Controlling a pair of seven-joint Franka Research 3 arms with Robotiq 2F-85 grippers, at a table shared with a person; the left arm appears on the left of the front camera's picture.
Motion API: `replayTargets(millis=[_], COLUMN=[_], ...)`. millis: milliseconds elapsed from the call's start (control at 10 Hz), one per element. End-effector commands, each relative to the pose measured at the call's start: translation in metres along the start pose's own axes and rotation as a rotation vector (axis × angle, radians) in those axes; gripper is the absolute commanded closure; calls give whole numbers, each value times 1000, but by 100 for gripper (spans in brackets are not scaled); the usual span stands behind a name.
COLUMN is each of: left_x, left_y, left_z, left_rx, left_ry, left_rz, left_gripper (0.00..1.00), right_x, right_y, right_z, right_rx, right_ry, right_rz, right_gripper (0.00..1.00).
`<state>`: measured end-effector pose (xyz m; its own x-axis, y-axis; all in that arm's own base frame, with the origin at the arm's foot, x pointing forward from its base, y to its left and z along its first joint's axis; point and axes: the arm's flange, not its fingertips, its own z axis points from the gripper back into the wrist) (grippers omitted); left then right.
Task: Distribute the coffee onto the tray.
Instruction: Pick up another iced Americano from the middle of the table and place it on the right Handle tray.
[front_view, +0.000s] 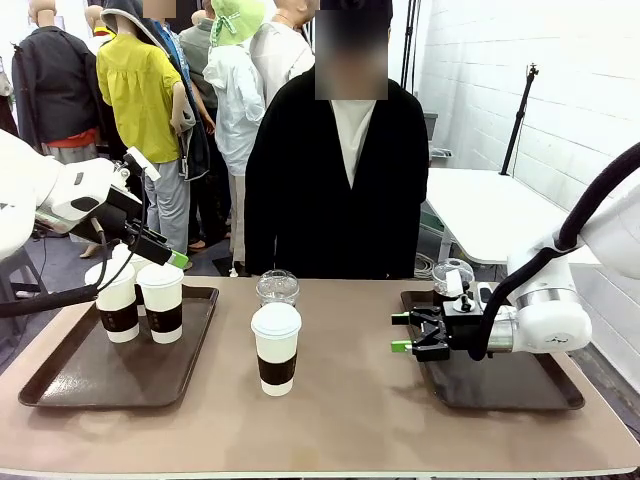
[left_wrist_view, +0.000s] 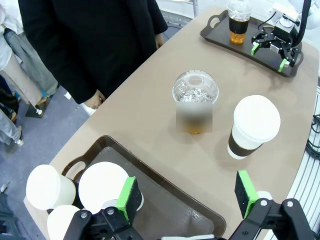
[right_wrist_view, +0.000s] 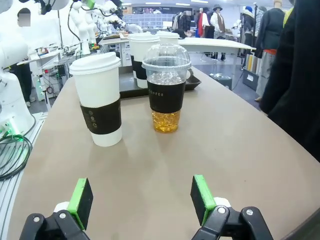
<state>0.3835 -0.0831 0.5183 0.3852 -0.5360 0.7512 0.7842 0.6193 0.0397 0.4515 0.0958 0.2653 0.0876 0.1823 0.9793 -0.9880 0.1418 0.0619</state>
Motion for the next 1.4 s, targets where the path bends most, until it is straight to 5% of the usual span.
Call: replayTargets(millis=[0,800,1300], left_x=[-2,-2,-2], left_y=[4,4,4], left_z=[-1,-1,-1], left_rx=[-14,-14,-14], left_ry=[-6,-6,-6], left_rz=[-13,-13,-13], left_gripper=[0,0,0], right_x=[6,27,24], right_y=[-11,-35,-32], right_z=[-18,-74,-68], right_rx=[11,158,116], right_ry=[13,49,29], right_rz=[3,39,51], right_gripper=[0,0,0])
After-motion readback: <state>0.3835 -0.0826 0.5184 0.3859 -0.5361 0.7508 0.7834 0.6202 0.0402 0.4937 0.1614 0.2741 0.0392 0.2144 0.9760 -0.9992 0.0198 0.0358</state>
